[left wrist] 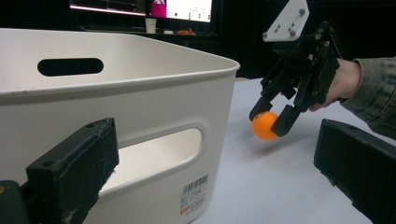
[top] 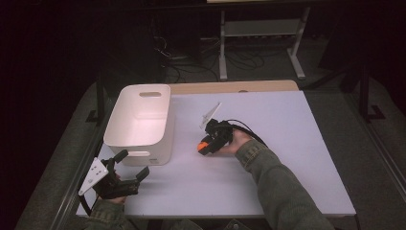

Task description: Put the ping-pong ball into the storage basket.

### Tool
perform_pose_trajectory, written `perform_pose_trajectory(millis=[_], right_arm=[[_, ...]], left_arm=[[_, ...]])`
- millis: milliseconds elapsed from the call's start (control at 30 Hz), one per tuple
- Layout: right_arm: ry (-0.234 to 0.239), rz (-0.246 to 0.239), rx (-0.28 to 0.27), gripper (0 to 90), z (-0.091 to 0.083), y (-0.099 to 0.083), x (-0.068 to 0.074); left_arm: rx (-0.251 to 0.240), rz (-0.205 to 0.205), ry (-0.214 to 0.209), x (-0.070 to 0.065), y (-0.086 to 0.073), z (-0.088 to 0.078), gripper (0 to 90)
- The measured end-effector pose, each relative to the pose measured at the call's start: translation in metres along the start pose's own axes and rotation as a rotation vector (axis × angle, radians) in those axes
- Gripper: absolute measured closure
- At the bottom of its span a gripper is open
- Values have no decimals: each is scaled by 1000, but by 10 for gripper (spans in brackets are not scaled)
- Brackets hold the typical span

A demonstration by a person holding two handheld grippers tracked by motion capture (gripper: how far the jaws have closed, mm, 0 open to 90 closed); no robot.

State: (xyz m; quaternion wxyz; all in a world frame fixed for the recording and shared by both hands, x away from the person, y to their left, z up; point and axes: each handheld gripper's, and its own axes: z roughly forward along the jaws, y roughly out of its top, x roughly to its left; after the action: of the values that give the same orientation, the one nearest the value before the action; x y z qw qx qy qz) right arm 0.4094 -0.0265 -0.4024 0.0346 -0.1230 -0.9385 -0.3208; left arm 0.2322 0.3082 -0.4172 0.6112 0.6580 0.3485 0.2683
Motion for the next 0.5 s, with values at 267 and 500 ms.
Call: perform_pose_trajectory(millis=[267, 500], right_arm=[[-12, -11, -28, 501, -12, 5, 0], [-18, -7, -69, 501, -24, 9, 1]], left_arm=[[-8, -2, -1, 0, 0, -1, 0], [-6, -2, -1, 0, 0, 0, 0]])
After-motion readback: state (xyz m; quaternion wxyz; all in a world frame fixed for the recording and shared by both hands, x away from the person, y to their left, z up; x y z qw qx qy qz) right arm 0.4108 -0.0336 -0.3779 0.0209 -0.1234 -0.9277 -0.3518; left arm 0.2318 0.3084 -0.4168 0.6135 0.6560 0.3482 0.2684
